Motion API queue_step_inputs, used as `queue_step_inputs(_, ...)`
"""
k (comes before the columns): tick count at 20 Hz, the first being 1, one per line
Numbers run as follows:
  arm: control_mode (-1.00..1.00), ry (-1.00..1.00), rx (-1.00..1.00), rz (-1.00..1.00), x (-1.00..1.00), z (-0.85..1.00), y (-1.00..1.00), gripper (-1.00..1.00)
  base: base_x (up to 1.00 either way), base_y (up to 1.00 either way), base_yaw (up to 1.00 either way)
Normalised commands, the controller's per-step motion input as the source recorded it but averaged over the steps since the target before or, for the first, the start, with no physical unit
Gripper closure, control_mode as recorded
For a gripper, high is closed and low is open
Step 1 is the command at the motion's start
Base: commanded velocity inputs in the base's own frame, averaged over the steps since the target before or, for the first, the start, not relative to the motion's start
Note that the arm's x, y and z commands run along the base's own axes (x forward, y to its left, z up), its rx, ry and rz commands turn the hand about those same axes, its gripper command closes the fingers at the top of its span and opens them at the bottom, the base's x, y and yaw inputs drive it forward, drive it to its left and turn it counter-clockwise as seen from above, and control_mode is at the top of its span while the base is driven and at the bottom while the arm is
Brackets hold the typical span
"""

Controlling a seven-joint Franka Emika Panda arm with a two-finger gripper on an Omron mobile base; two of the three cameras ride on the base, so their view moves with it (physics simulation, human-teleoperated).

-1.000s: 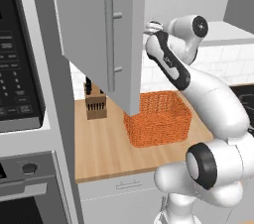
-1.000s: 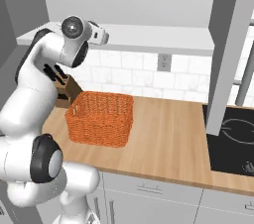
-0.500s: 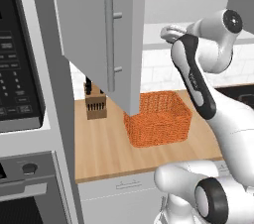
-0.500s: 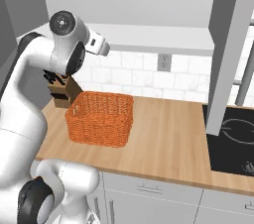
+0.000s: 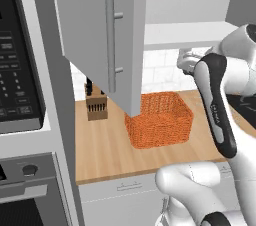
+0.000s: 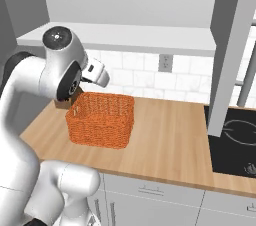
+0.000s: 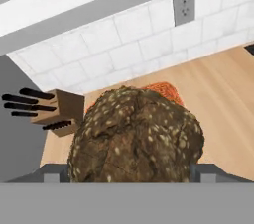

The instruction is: Open the cabinet, pick up the bread from the cabinet and place it in the basket. Then move the basket to the dining counter.

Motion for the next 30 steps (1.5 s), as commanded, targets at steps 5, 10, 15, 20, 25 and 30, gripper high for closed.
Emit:
queue_step_inputs(5, -1.0, 0.23, -0.17, 0.02, -0.06, -0.84, -0.05, 1.0, 0.0, 0.0, 0.0)
queue_step_inputs(10, -1.0, 0.18, -0.21, 0.03, 0.33, -0.79, 0.01, 1.0, 0.0, 0.0, 0.0)
queue_step_inputs(15, -1.0, 0.12, -0.02, 0.18, 0.7, -0.53, 0.08, 1.0, 0.0, 0.0, 0.0)
queue_step_inputs(20, -1.0, 0.12, -0.01, 0.22, 0.8, -0.6, 0.19, 1.0, 0.0, 0.0, 0.0)
queue_step_inputs(25, -1.0, 0.23, -0.02, 0.13, 0.66, -0.6, 0.18, 1.0, 0.0, 0.0, 0.0)
queue_step_inputs(30, -1.0, 0.24, -0.02, 0.0, 0.47, -0.29, 0.04, 1.0, 0.0, 0.0, 0.0)
